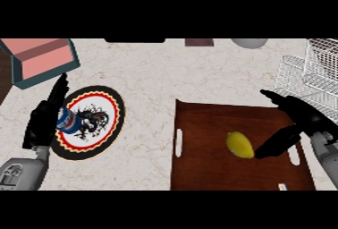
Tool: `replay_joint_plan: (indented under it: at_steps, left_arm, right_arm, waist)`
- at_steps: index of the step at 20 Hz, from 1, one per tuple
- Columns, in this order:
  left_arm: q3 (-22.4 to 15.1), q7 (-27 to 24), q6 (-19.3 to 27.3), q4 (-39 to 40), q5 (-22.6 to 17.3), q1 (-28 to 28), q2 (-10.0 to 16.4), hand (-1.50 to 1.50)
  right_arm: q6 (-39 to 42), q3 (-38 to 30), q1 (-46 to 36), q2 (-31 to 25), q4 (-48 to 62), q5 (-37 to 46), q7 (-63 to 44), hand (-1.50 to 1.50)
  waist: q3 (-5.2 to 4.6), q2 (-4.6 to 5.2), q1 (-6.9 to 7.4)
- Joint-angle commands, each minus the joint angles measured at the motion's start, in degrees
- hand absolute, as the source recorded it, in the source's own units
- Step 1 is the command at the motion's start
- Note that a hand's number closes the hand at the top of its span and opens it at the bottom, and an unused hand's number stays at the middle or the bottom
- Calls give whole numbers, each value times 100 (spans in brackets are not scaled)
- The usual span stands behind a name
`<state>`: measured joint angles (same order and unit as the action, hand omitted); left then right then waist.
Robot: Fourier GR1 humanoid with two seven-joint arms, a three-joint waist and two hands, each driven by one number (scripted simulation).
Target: Pick the lemon from the tray and place it in the tiered basket
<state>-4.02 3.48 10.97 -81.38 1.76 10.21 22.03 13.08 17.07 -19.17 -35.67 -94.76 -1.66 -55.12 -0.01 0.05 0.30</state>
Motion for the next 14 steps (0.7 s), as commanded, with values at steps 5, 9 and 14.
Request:
replay_joint_plan:
  at_steps: [5, 9, 14]
  left_arm:
    - [73, -52, 9, 186, 325, 36, -340, 0]
    - [233, -34, -203, -241, 262, -270, -319, 0]
    - [305, -105, -145, -55, 424, -270, -333, 0]
  right_arm:
    - [396, 46, 173, 470, 532, 652, 219, -150]
    - [485, 27, 557, 501, -517, 873, -398, -150]
    - [390, 556, 699, 649, -880, 1566, -710, -150]
  waist:
    - [2, 2, -11]
    - [0, -12, -31]
    - [-3, -15, -64]
